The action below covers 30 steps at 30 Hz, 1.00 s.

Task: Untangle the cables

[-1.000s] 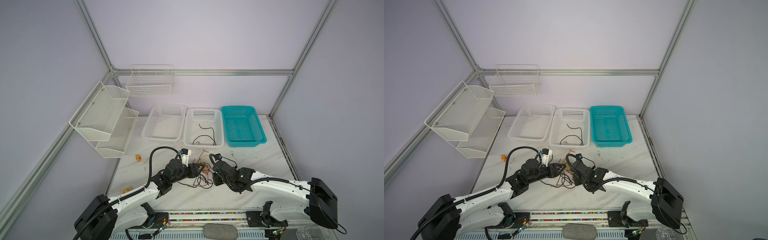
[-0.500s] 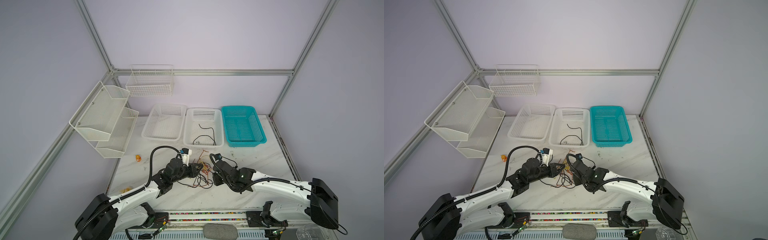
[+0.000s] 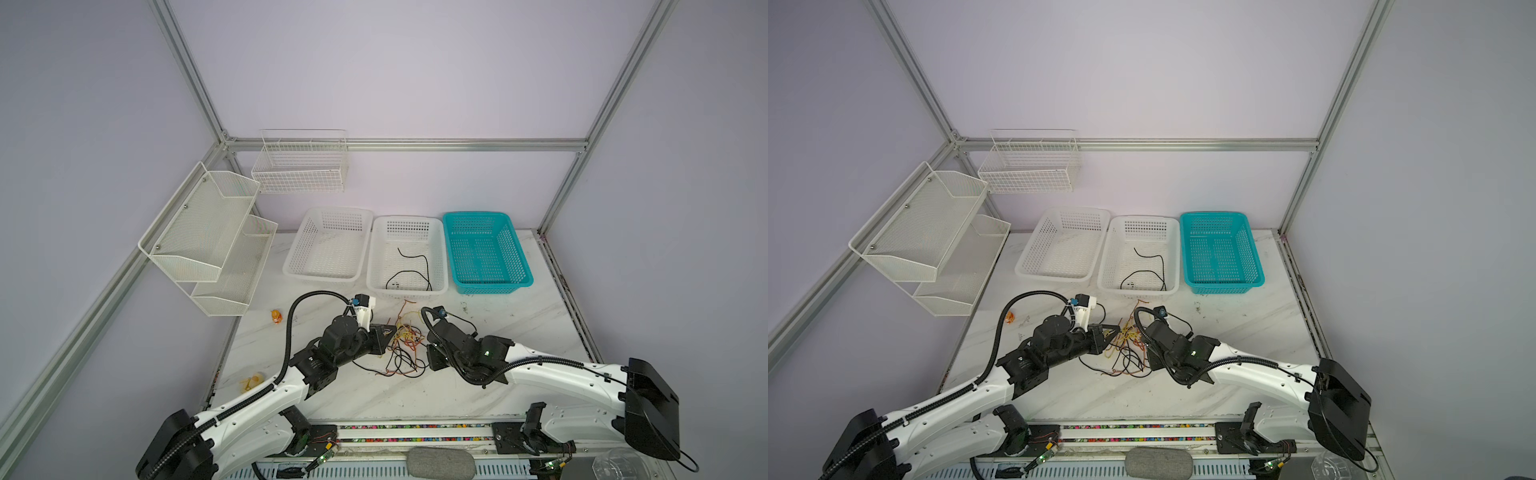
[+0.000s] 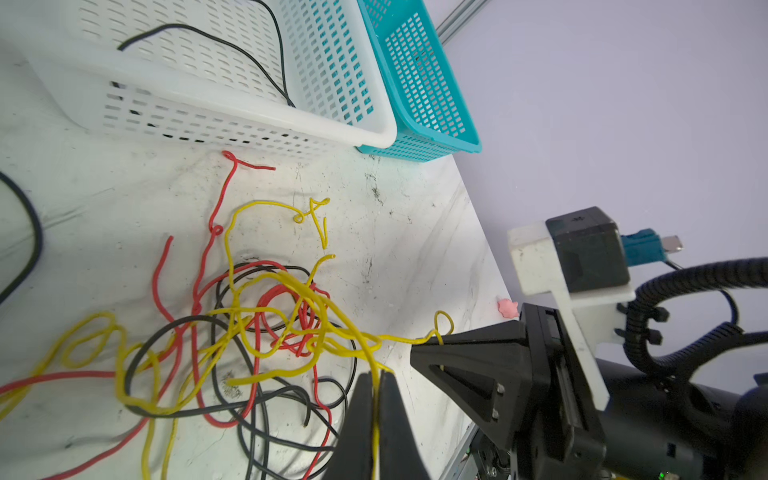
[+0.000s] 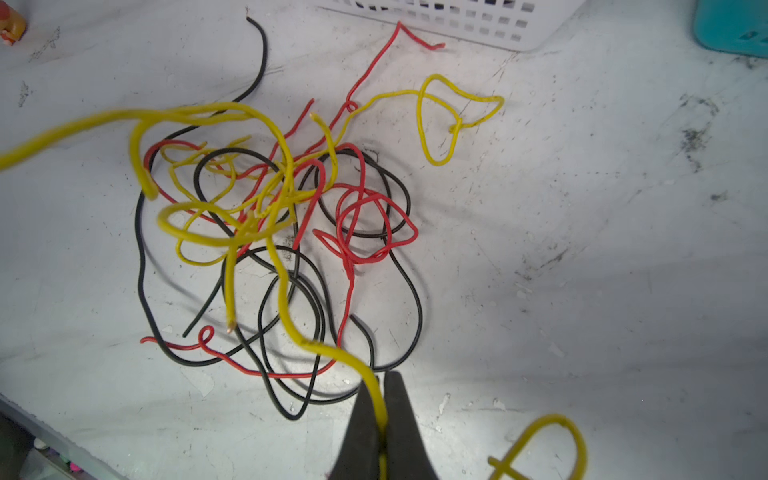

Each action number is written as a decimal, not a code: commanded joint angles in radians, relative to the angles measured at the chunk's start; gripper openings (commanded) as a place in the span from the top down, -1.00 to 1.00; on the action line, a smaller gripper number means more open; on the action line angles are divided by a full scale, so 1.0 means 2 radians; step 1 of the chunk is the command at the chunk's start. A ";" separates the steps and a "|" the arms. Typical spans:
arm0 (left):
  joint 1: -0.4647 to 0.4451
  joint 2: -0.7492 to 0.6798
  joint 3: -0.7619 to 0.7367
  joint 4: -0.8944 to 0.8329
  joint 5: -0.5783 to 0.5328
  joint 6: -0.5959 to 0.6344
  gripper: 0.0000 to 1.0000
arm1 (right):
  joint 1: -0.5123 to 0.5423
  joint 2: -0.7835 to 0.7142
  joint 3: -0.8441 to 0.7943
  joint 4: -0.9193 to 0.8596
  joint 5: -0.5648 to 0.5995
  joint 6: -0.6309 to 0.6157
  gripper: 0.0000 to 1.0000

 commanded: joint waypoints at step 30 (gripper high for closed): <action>0.117 -0.196 0.081 -0.269 -0.023 0.052 1.00 | -0.057 -0.098 -0.071 0.068 -0.001 0.062 1.00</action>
